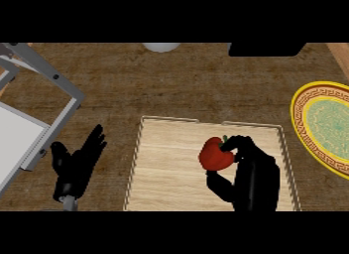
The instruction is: Pick the bell pepper from the tray and place it in the plate
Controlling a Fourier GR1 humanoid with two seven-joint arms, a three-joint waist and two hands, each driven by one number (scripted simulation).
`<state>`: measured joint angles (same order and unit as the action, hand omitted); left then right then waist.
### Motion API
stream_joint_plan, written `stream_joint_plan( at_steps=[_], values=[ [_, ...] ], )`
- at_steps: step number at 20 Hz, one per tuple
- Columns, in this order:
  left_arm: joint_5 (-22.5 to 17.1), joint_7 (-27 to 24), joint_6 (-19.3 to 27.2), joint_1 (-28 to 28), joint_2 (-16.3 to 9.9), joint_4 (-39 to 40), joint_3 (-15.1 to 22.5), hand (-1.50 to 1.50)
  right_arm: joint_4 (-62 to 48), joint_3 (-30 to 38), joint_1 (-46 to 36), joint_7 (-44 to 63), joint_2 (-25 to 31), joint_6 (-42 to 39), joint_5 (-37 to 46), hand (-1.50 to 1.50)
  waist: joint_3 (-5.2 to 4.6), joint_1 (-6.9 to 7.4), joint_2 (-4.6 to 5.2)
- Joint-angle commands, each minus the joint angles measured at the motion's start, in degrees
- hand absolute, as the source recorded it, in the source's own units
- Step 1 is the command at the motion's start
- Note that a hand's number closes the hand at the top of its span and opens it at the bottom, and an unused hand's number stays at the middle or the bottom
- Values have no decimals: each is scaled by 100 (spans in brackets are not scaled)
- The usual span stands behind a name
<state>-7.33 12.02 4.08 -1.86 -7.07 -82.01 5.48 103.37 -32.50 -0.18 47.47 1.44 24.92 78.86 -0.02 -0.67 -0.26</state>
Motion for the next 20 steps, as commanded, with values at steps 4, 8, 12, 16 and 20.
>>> stream_joint_plan(
  at_steps=[4, 8, 12, 16, 20],
  values=[
    [80, -20, 20, 50, 79, 44, 10, 0, 808, 623, 520, 29, 113, 847, -262, 150, 4, 40, 22],
    [4, -133, -86, -23, 20, 85, -76, 0, 1212, 1389, 759, -455, 710, 1574, -1449, 150, 8, 21, 27],
    [52, 42, -13, 269, 32, 122, -131, 0, 525, 2211, 776, -1318, 1393, 2262, -2608, 150, 10, 37, 34],
    [7, 228, 15, 263, 102, -11, -104, 0, -554, 3026, 390, -2015, 1855, 2674, -3447, 150, 16, 76, 44],
    [-10, 277, -166, 27, -96, -285, -123, 0, -1527, 3553, 9, -2971, 2202, 2994, -4531, 150, 16, 108, 34]
  ],
)
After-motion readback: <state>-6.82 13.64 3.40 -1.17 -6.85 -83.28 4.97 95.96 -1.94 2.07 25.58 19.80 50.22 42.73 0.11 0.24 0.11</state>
